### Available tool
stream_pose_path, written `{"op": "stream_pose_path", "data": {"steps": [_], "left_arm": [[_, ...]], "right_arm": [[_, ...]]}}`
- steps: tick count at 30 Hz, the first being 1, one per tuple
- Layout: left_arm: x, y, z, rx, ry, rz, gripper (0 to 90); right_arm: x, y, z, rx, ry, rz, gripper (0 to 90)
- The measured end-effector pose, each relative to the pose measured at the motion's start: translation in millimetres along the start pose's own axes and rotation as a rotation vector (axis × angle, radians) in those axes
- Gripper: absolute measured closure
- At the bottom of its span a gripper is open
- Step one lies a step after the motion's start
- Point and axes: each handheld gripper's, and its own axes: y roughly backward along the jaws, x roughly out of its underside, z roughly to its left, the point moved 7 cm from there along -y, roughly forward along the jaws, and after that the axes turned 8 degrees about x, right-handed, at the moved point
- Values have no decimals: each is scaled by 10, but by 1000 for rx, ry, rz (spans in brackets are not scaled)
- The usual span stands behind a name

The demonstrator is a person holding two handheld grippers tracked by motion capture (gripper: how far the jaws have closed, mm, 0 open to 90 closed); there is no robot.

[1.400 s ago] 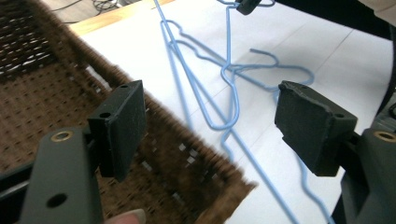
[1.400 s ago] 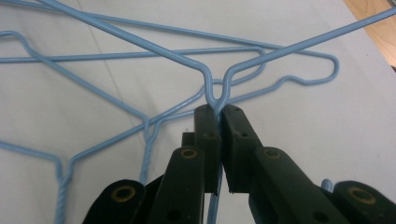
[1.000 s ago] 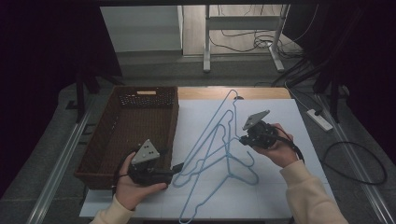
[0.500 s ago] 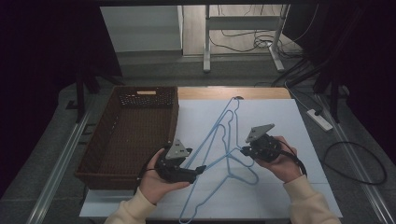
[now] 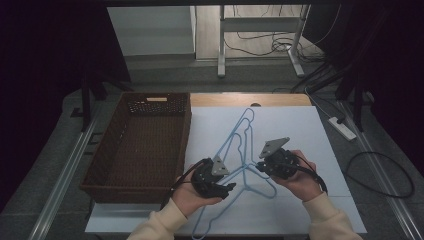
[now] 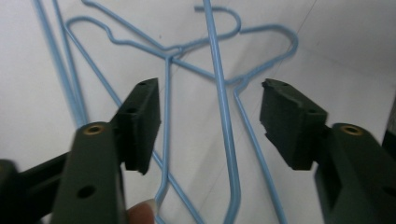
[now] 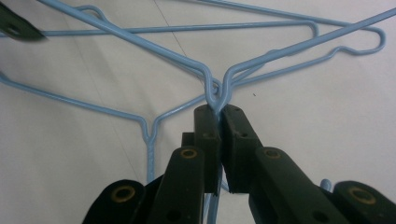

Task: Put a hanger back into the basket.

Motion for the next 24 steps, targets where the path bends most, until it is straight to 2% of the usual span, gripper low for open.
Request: {"op": "stream_pose_path", "data": {"steps": [1,3,4,8,10,17,24], "left_arm": [[4,-52,1,-5,-3,22,453],[5,-73,-7,-3,-1,30,537],[9,-87,-13,-5,-12,46,537],[18,-105,-39,-14,-28,68,766],[18,-102,-46,-13,-27,67,829],[9,-38,-10,-31,1,56,859],[-37,30,-5,-44,19,35,862]], "right_arm": [[-8,9,6,4,2,3,860],[-18,17,12,3,1,1,860],[-24,24,19,2,3,0,860],[-40,37,39,0,8,-2,860],[-45,43,44,0,0,-2,860],[-71,78,42,-23,-41,-26,855],[-115,141,25,-11,-55,-72,847]]}}
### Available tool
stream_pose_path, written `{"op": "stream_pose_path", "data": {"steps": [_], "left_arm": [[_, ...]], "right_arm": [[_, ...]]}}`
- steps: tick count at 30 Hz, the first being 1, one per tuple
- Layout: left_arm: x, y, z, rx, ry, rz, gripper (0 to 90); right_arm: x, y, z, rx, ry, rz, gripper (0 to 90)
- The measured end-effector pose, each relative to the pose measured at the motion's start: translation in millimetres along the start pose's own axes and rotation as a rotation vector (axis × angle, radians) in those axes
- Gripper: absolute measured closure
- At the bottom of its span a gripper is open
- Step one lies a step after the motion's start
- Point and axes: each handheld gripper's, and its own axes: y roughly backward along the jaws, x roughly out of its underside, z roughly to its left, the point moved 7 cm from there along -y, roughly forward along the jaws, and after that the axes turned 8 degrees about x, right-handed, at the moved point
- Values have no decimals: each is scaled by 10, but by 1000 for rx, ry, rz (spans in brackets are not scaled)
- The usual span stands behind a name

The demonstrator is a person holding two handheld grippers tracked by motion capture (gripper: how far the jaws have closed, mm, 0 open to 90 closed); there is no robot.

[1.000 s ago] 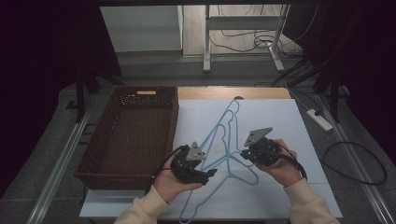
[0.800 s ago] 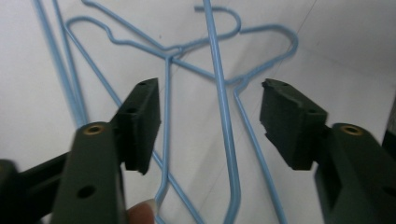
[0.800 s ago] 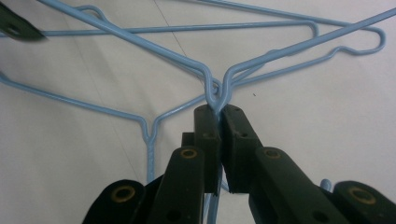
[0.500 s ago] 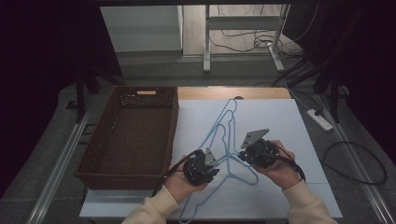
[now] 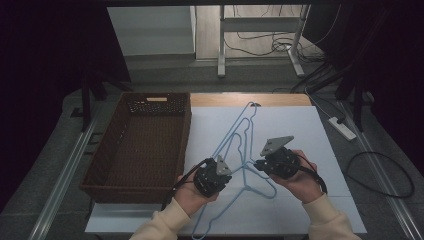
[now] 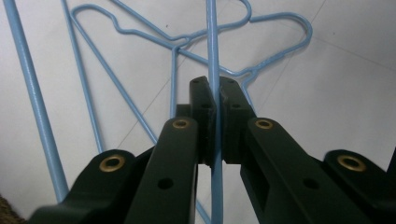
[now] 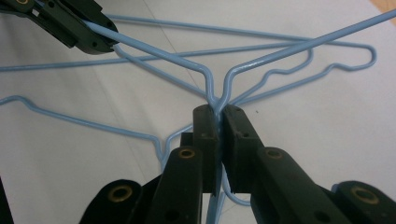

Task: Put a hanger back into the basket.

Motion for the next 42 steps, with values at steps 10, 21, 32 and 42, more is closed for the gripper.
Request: {"op": "stream_pose_path", "data": {"steps": [10,21,32,42], "left_arm": [[-40,31,52,-3,57,-28,864],[-81,143,149,14,132,-101,865],[-168,482,231,87,204,-220,865],[-221,895,287,99,217,-329,865]], "right_arm": [[-150,165,-26,25,-44,-158,609],[-447,808,-142,121,-163,-598,364],[-244,980,-247,85,-206,-655,309],[90,694,-384,94,-273,-549,302]]}}
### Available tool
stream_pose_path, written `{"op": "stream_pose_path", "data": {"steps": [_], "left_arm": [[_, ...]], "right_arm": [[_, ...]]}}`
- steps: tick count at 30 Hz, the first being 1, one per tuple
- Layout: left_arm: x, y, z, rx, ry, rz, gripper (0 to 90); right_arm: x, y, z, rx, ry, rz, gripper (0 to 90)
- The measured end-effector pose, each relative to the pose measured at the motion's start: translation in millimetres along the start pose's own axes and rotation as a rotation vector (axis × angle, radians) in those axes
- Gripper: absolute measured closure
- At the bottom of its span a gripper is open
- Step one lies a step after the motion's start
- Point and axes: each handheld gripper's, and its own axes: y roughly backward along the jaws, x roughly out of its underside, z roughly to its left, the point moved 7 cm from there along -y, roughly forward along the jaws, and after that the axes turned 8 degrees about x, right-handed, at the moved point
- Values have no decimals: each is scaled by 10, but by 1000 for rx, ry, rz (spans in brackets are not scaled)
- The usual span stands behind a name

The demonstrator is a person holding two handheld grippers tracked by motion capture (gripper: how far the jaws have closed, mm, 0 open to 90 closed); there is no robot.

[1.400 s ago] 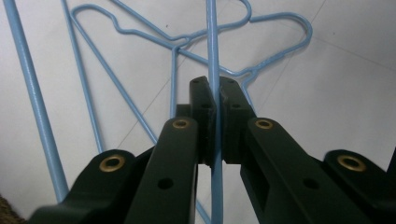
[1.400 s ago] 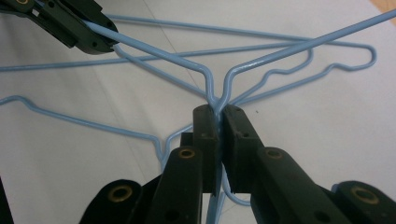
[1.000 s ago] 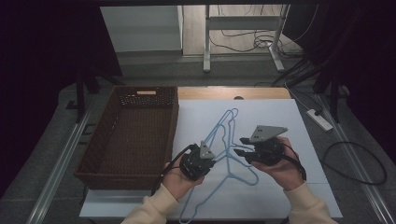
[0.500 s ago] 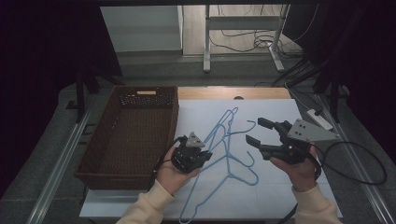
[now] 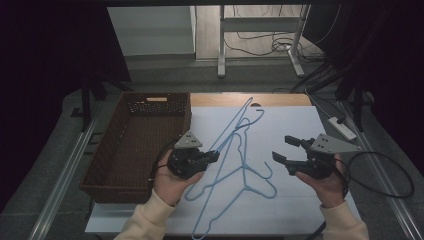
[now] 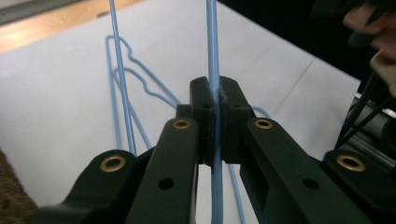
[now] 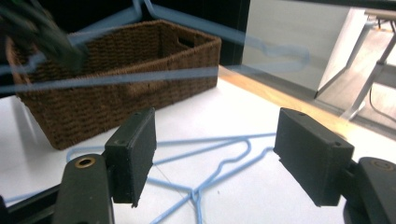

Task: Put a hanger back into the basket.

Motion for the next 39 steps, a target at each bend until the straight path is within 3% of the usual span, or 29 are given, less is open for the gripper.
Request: {"op": "stream_pose_path", "data": {"steps": [4,11,20,26,30,32,39], "left_arm": [[-38,179,65,13,8,-43,865],[-62,483,222,-7,30,-107,864],[-13,787,426,-13,42,-144,864],[66,938,602,-42,77,-150,864],[137,1049,731,-29,94,-155,865],[151,1062,751,-25,96,-152,865],[320,1171,1016,-57,141,-125,864]], "right_arm": [[116,-37,-38,9,-6,29,299],[313,-119,-88,19,-17,80,297],[449,-169,-111,33,-22,112,294],[516,-195,-93,29,-7,139,294],[557,-220,-80,32,5,158,291],[563,-225,-78,32,3,158,290],[613,-239,-76,31,3,175,289]]}}
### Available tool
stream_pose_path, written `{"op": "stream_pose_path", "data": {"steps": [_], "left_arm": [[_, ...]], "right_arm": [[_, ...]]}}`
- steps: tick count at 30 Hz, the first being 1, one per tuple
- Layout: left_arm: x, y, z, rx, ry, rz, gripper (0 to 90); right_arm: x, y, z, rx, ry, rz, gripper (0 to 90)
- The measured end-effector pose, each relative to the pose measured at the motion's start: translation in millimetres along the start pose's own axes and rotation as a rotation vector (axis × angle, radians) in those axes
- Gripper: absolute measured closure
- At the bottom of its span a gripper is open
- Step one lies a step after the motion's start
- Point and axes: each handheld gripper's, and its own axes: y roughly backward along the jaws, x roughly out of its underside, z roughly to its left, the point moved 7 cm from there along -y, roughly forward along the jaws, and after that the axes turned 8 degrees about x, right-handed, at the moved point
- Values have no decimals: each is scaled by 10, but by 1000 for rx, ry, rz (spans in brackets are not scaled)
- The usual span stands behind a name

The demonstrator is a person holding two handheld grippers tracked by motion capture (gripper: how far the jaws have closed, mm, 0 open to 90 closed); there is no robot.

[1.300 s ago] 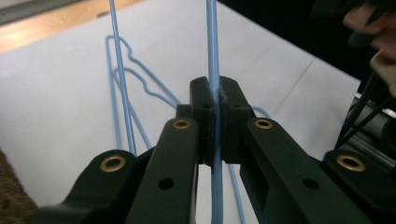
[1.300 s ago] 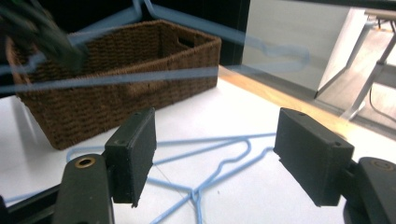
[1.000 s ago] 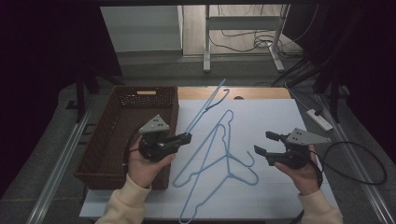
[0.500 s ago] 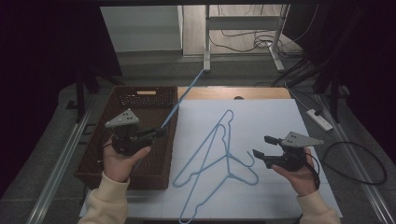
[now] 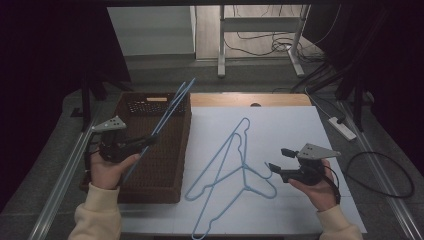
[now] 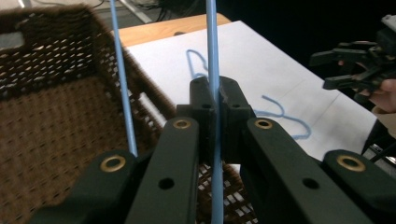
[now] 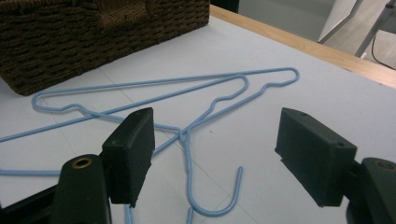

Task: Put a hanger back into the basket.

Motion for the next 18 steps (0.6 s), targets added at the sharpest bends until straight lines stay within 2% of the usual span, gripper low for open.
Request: {"op": "stream_pose_path", "data": {"steps": [3,7,13,16,18], "left_arm": [[45,27,107,-4,17,8,864],[101,41,215,15,34,27,865],[173,41,372,9,56,65,865],[209,47,425,27,62,80,864],[213,83,473,61,77,74,864]], "right_arm": [[12,-9,3,0,0,4,289],[23,-19,10,-2,3,10,288],[22,-16,11,4,7,13,287],[25,-12,-4,8,1,14,287],[36,-18,-13,10,-2,21,287]]}}
